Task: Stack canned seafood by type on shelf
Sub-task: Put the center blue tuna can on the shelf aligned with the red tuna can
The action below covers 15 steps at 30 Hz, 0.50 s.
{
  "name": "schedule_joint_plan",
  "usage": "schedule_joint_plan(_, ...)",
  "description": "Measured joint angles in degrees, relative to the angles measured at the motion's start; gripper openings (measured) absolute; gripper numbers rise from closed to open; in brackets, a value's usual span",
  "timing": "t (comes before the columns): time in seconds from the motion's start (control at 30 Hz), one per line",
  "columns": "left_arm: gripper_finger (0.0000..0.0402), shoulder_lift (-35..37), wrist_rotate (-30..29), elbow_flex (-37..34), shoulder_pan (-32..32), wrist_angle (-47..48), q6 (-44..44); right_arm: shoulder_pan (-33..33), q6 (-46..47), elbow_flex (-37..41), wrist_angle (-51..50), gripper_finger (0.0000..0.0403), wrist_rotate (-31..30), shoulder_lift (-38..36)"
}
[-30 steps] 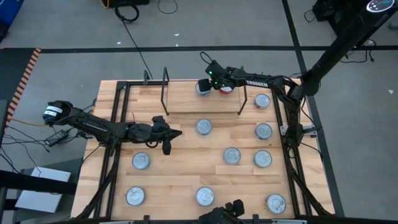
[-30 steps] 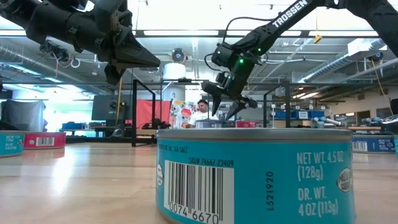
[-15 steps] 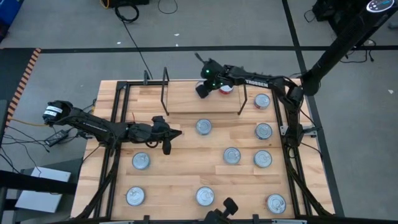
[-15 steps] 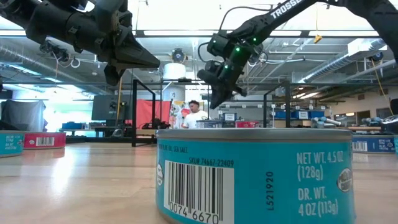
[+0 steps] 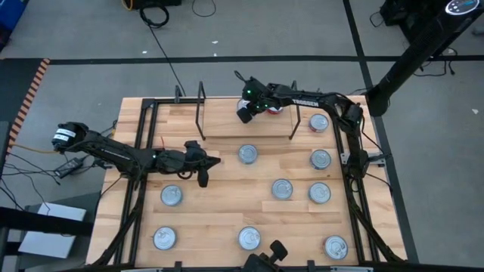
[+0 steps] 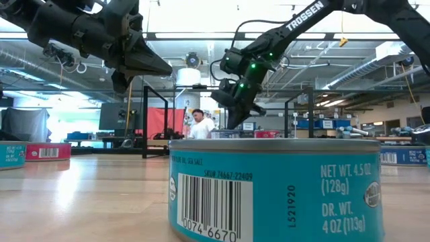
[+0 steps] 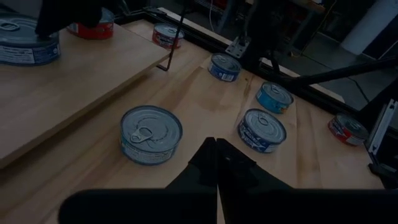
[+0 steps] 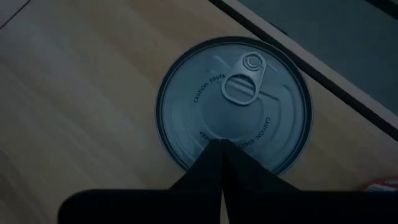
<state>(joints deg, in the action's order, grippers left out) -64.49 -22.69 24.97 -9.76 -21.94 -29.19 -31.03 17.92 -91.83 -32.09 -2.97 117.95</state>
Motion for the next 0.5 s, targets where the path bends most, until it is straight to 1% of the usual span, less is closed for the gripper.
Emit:
schedule_joint_plan(0.3, 0.0001, 0.0, -0.12, 0.0, 0.0, 0.12, -0.02, -1.17, 1.1, 0.0, 1.95, 0.0008, -0.36, 0.13)
schedule_joint_plan(0.5, 0.0001, -0.01, -0.2, 0.0, 0.0, 0.43, -0.04, -1.46, 0.16, 0.0, 4.56, 0.0017, 0.07, 0.13)
